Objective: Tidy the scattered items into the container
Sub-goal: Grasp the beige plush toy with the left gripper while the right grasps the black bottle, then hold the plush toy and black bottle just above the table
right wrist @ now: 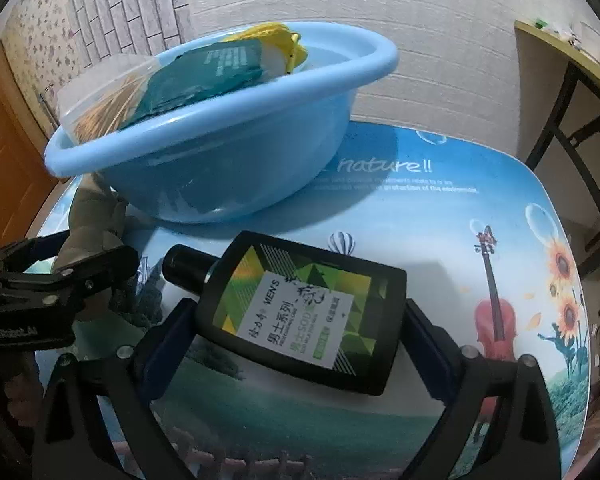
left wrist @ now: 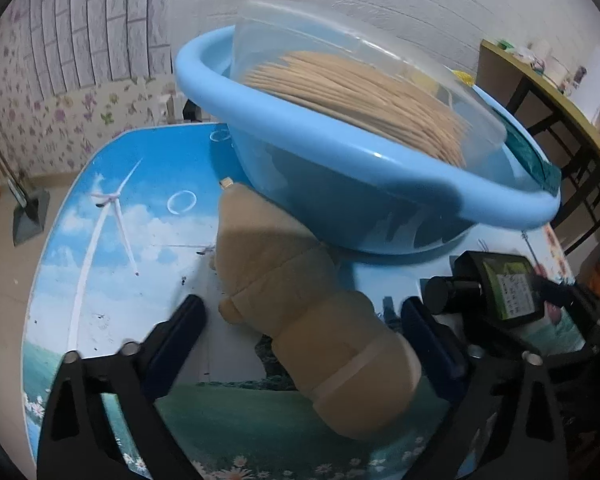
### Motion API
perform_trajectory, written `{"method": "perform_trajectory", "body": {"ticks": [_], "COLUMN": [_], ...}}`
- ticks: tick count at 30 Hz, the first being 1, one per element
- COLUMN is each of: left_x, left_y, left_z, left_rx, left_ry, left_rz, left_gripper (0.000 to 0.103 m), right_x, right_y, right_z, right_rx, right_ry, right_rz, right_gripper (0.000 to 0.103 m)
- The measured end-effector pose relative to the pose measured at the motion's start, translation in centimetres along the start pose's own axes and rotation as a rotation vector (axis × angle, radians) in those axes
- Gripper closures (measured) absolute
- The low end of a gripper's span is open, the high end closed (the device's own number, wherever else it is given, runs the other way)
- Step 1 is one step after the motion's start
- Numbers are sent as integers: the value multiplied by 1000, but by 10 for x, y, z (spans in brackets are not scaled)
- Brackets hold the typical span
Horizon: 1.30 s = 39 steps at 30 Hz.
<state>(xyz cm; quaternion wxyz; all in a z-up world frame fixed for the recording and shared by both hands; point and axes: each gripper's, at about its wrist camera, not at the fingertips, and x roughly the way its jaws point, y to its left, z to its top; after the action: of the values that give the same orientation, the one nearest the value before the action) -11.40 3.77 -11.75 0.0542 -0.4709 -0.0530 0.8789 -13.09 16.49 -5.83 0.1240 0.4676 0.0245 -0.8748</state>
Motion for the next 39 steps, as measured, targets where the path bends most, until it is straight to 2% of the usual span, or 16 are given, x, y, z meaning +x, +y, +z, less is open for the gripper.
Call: {"method": "perform_trajectory", "body": {"ticks": [2, 8, 22, 39], "left_x": [-3, -11, -41, -63], "left_y": [-2, 3, 18, 14], "left_z": [0, -6, -40, -73], "left_rx": [12, 24, 37, 65], "left_ry": [-2, -12, -32, -36], "left_rz": [-26, -53, 6, -28], "left_gripper": [22, 27, 27, 26], "right_x": [0, -2, -21, -38], "right_y": [0, -2, -2, -2], "right_z": [0, -2, -24, -50], "right_rx": [-3, -4, -5, -11], "right_ry": [1, 11, 17, 20], "right_rz": [4, 12, -4, -17], "right_gripper": [5, 6, 8, 8]}}
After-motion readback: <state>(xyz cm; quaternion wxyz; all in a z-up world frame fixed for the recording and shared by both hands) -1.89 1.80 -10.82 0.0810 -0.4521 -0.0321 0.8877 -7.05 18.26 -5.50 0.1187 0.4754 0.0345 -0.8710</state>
